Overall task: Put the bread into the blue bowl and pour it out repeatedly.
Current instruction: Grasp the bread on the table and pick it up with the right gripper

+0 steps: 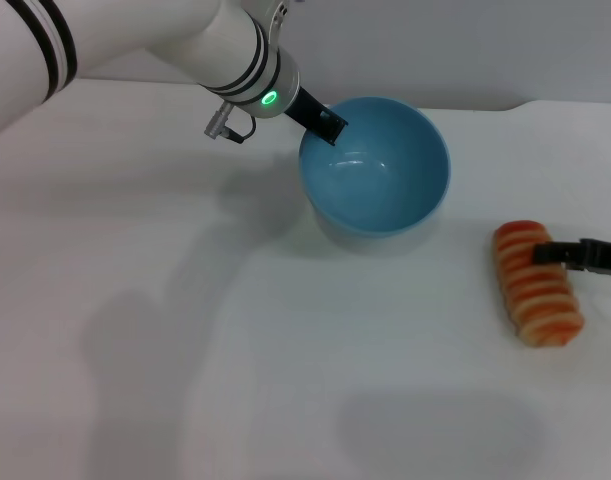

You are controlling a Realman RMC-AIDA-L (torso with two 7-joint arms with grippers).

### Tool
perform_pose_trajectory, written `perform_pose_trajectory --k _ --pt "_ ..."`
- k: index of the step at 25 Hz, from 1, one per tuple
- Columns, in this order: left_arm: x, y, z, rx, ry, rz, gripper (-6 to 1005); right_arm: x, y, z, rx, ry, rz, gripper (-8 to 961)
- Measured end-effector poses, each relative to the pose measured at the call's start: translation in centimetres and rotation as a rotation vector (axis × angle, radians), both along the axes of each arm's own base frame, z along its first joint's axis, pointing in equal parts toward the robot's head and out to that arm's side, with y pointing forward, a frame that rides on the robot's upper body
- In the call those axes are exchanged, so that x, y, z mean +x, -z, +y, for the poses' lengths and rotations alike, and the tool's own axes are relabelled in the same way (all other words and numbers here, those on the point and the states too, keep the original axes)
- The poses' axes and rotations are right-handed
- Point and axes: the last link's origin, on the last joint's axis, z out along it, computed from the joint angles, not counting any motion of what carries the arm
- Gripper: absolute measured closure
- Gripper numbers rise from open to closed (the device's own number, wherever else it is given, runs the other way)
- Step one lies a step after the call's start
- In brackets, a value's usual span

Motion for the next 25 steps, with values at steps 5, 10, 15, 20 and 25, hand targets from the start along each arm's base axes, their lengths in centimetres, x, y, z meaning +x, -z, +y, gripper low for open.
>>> perform_pose_trajectory --k 5,10,15,20,25 --pt "0.0 0.0 0.0 0.000 0.003 0.002 1000 -0.6 1.0 0.6 -0.043 0.027 -0.015 350" --pt "-0.3 0.0 0.0 0.003 -0.001 -0.001 999 -0.7 1.6 0.8 -0.039 0.027 -0.036 350" --pt "-0.3 0.0 0.0 0.014 0.002 -0.009 999 -0.8 1.9 0.9 -0.036 0.025 -0.042 351" --pt "-0.2 0.0 0.0 0.015 0.002 -0.011 999 -1.0 2.1 0.9 -0.021 0.026 -0.025 352" --pt "-0.2 0.1 0.0 0.014 0.002 -0.013 999 -1.4 2.1 1.2 -0.003 -0.026 -0.023 543"
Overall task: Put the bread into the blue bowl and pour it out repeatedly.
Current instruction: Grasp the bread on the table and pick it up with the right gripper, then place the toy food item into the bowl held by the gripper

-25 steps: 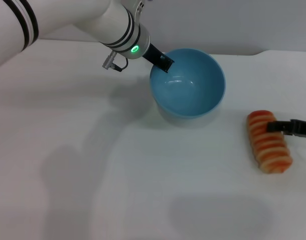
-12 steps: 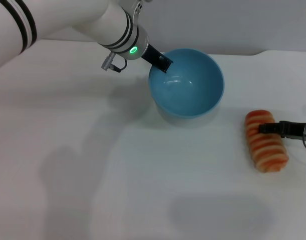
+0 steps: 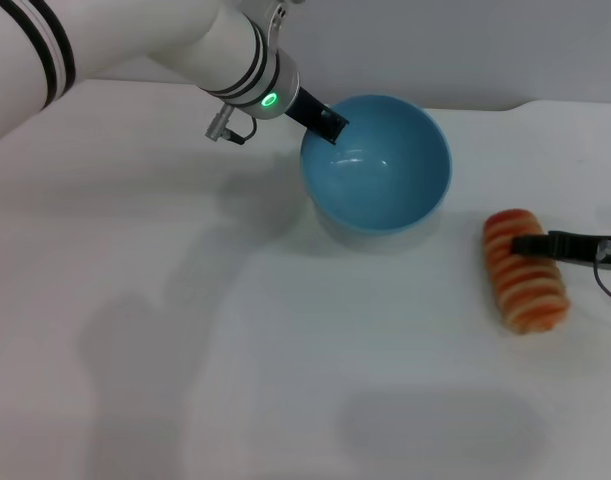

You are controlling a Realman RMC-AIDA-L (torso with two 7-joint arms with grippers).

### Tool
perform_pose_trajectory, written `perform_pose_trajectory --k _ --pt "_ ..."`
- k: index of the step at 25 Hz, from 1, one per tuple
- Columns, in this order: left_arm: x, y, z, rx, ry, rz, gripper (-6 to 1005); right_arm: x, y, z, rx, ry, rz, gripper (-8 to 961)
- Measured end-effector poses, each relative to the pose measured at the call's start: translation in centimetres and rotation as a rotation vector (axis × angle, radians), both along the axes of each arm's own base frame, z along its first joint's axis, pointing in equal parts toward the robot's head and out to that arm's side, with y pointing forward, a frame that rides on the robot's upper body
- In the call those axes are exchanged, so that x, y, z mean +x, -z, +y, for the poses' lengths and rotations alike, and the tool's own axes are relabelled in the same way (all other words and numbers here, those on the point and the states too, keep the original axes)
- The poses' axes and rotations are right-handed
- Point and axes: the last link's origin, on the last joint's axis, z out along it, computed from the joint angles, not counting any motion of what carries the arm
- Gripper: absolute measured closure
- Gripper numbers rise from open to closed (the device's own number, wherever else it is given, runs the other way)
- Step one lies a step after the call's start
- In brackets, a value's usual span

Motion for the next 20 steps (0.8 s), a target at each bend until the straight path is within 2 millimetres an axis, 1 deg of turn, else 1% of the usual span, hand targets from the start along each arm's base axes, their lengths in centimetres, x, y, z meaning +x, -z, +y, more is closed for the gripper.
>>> perform_pose_trajectory --k 5,6,7,8,9,12,14,16,17,18,19,20 --pt "0.1 0.0 0.0 0.000 0.000 -0.002 999 -0.6 -0.5 0.3 0.015 -0.045 0.019 574" --pt "0.1 0.0 0.0 0.000 -0.001 -0.002 999 -0.7 -0.9 0.4 0.022 -0.054 0.020 581" --pt "0.1 0.0 0.0 0.000 -0.001 -0.003 1000 -0.9 -1.9 0.7 0.041 -0.077 0.024 587" --pt "0.0 0.0 0.0 0.001 -0.002 -0.004 1000 -1.1 -2.4 0.8 0.049 -0.087 0.025 593" --pt "0.0 0.0 0.0 0.002 -0.004 -0.005 1000 -1.1 -2.4 0.8 0.049 -0.087 0.025 600" --pt "0.0 0.0 0.0 0.003 -0.006 -0.008 1001 -1.9 -4.5 1.2 0.090 -0.138 0.042 622" --pt "-0.1 0.0 0.0 -0.001 -0.009 -0.005 1001 -3.0 -6.1 1.5 0.124 -0.187 0.067 637" --pt "-0.1 0.1 -0.1 -0.009 -0.012 -0.003 1000 -4.4 -7.2 1.8 0.150 -0.244 0.110 653" --pt "0.0 0.1 -0.2 -0.015 -0.014 -0.004 999 -6.1 -7.7 1.9 0.168 -0.320 0.177 662" --pt "0.3 0.3 -0.3 -0.023 -0.016 -0.009 999 -7.1 -7.8 2.1 0.177 -0.366 0.214 670" --pt "0.4 0.5 -0.5 -0.034 -0.017 -0.013 999 -7.1 -7.8 2.1 0.177 -0.366 0.214 678" --pt "0.6 0.8 -0.6 -0.045 -0.015 -0.016 999 -7.9 -7.7 2.1 0.179 -0.406 0.243 686"
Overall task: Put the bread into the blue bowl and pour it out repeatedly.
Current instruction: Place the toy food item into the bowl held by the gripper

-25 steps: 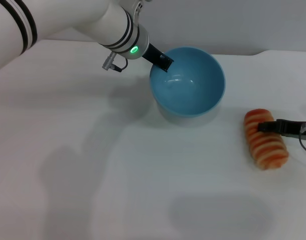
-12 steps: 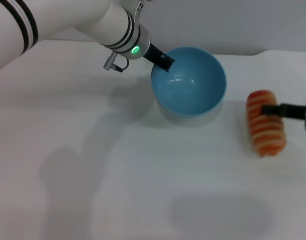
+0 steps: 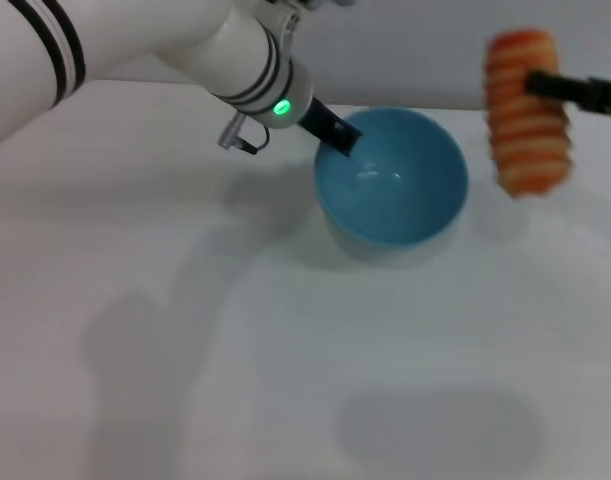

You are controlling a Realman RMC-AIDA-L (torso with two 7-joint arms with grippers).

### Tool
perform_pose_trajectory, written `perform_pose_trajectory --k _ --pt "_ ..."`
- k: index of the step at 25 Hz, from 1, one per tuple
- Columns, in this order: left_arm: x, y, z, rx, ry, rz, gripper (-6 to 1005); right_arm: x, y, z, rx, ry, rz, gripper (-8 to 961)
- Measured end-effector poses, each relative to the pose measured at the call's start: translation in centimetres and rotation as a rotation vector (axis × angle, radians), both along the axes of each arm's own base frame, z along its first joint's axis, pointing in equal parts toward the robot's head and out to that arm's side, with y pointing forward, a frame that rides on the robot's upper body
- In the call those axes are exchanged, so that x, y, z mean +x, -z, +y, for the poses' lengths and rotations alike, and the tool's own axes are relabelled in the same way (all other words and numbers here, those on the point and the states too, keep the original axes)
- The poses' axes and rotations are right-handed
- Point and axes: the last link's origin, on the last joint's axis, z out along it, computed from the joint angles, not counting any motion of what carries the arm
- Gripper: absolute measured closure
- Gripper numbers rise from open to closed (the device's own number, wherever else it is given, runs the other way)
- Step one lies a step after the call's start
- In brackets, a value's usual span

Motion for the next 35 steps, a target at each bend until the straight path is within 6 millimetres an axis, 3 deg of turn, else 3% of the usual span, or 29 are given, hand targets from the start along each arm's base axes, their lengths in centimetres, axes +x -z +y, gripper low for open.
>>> perform_pose_trajectory --k 2,4,6,8,15,23,29,35 --pt "0.2 0.5 -0.4 -0.020 0.005 -0.001 1000 -1.4 0.8 0.1 -0.010 -0.075 0.027 708" --pt "0.3 0.9 -0.7 -0.037 0.009 0.000 1000 -2.8 3.1 0.4 -0.063 -0.136 0.006 729" --pt "0.3 1.2 -1.0 -0.047 0.008 -0.002 1000 -2.9 3.7 0.5 -0.072 -0.138 -0.004 751" --pt "0.1 1.2 -1.0 -0.047 0.003 -0.006 1000 -3.1 6.3 0.7 -0.118 -0.134 -0.042 773" --pt "-0.1 1.3 -1.1 -0.044 -0.009 -0.019 1000 -3.0 8.8 0.6 -0.169 -0.121 -0.116 781" --pt "-0.3 1.3 -1.1 -0.038 -0.009 -0.022 1001 -2.3 9.1 0.4 -0.158 -0.104 -0.129 744" --pt "-0.4 1.3 -1.1 -0.035 -0.011 -0.025 1001 -2.1 8.2 0.4 -0.102 -0.124 -0.092 528" --pt "-0.5 1.2 -1.1 -0.031 -0.011 -0.027 1001 -1.6 6.9 0.3 -0.062 -0.124 -0.085 381"
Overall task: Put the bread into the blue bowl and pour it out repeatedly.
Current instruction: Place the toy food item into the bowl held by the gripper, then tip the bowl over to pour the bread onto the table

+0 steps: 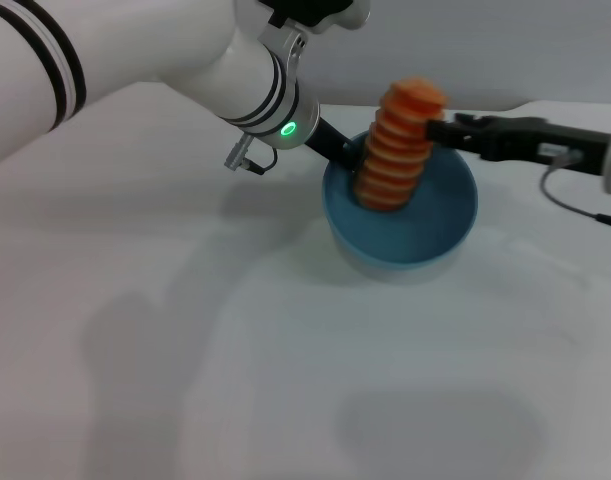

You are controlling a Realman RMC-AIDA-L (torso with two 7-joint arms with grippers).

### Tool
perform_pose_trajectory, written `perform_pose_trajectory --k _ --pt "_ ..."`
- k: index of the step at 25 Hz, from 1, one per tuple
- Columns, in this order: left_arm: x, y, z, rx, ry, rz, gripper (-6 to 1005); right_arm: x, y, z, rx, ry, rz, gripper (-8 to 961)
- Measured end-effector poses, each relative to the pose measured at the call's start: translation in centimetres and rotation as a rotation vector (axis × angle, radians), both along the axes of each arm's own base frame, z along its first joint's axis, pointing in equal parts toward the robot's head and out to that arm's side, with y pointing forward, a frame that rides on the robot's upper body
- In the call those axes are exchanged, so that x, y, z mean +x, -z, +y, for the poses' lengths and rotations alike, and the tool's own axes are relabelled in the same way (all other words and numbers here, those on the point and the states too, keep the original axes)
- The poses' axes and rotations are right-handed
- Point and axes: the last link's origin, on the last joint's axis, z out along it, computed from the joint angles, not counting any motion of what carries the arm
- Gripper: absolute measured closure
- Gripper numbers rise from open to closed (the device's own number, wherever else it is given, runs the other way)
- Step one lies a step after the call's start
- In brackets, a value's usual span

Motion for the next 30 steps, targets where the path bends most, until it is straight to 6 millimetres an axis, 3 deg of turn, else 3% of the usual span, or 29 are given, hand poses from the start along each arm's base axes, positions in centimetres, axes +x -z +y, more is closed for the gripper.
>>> perform_pose_trajectory --k 6,9,17,20,30 --pt "0.0 -0.1 0.2 0.011 0.005 -0.004 1000 0.8 -1.8 -0.3 0.037 0.010 0.024 381" --pt "-0.1 -0.2 0.4 0.025 0.009 -0.005 999 1.8 -4.0 -0.7 0.125 0.025 0.048 380" --pt "-0.7 -0.4 1.0 0.058 0.016 0.005 1001 6.5 -8.8 -2.5 0.342 0.111 0.079 380" --pt "-0.2 -0.5 1.3 0.071 0.035 0.003 1000 9.2 -9.3 -4.0 0.403 0.158 0.051 379" --pt "3.2 -0.3 2.7 0.125 0.221 0.024 1000 14.8 -8.8 -7.6 0.506 0.286 -0.001 381"
